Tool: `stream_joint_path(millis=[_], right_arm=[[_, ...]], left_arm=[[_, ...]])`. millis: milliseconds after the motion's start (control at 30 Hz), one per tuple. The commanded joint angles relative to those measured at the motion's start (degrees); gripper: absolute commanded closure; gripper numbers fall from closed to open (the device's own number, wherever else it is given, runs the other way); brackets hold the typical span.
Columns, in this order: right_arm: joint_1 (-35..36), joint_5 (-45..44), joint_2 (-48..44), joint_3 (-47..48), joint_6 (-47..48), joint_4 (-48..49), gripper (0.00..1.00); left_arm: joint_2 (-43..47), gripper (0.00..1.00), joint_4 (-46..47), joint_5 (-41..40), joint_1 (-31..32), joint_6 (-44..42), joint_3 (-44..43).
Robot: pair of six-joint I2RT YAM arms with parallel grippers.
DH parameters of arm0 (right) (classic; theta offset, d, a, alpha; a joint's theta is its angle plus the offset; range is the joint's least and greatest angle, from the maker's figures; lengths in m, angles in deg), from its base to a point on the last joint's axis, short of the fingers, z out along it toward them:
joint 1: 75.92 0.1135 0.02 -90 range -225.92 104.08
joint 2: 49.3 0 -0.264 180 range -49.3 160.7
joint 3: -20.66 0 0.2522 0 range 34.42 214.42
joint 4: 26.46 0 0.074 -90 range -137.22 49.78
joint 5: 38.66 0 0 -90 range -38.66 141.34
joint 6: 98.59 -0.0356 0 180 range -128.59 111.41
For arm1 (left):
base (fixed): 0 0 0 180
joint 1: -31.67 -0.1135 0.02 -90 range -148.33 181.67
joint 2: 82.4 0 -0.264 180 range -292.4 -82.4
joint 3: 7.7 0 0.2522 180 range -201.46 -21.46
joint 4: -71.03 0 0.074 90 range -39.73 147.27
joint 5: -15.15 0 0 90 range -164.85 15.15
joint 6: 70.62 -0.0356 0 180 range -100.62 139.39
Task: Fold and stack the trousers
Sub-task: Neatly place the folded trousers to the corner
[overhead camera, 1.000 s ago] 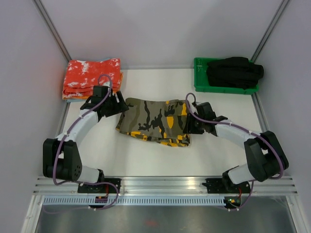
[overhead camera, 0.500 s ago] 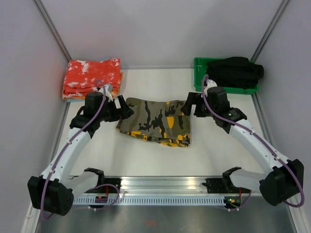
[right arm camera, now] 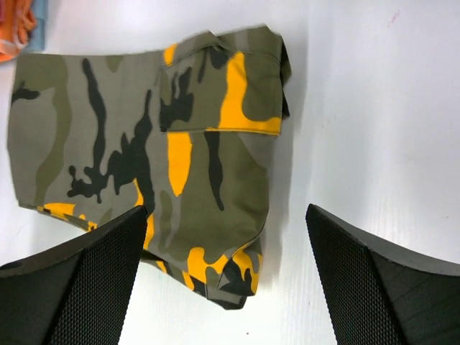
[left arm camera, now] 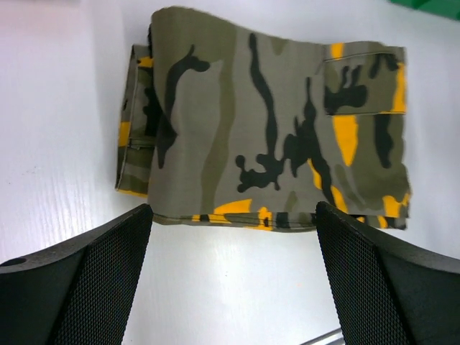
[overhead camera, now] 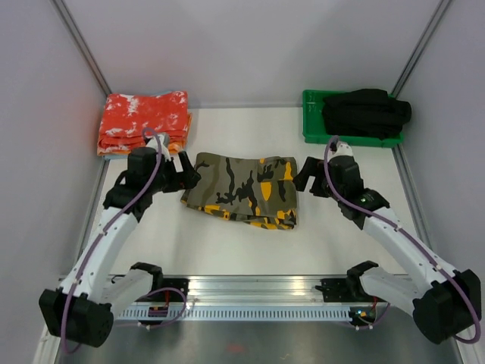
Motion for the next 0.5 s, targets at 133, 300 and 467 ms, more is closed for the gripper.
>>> stream_joint_path(millis=[133,300,467], right_arm=[[-0.26,0.46,9.82,-8.29,-9.17,15.14,0.02],[-0.17,2.39,17.98,-8.29,-10.06,21.72,0.02],[-0.26,4.41,25.02,-7.86,-10.85,25.17,0.02]], left_arm=[[-16.67,0.00,11.15,-1.59,-2.64,-1.68,0.48],[-25.20,0.00,17.75,2.65,-7.03,-4.14,-0.04],[-33.99,0.02,21.52,6.60,-7.57,-3.88,-1.81]])
